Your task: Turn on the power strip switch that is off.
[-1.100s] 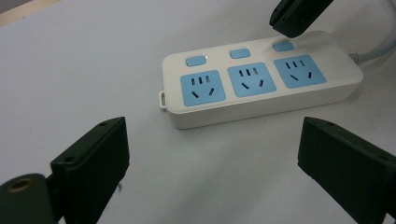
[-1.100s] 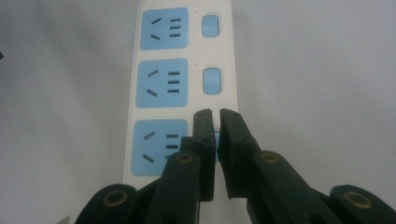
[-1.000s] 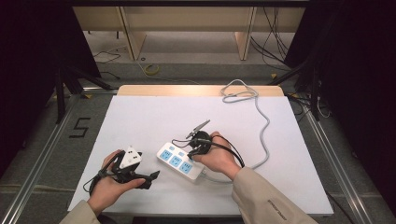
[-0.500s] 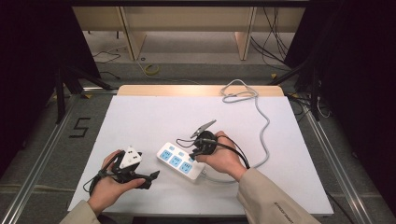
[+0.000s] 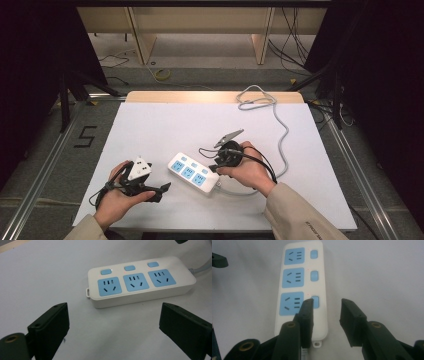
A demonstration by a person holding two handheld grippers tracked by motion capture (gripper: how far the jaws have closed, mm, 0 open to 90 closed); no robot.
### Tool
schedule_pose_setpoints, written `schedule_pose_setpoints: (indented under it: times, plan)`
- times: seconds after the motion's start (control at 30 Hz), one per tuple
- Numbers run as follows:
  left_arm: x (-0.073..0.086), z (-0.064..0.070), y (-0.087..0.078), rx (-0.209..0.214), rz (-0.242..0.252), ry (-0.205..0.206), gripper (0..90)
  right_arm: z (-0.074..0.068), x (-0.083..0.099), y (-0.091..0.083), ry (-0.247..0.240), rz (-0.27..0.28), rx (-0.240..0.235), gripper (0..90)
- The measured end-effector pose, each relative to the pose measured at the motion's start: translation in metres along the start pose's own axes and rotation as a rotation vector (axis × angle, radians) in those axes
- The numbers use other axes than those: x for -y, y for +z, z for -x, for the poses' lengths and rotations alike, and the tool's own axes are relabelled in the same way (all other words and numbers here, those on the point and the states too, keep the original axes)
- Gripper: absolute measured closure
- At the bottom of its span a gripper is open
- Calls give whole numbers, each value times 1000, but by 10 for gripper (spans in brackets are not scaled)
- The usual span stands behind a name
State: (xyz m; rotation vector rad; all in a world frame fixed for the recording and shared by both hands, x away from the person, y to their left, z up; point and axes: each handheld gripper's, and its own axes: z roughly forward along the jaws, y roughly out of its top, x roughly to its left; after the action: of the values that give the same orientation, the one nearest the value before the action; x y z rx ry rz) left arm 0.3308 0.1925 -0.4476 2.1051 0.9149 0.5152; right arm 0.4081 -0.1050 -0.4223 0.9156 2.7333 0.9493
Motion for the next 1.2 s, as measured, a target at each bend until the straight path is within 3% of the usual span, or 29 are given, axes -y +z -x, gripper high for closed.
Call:
schedule_pose_setpoints:
  times: [0.83, 1.2]
  plan:
    - [0, 0, 0, -5, 4, -11, 91, 15, 29, -28, 78, 82, 29, 559]
    - [0, -1, 1, -5, 3, -13, 91, 21, 41, -38, 84, 108, 43, 550]
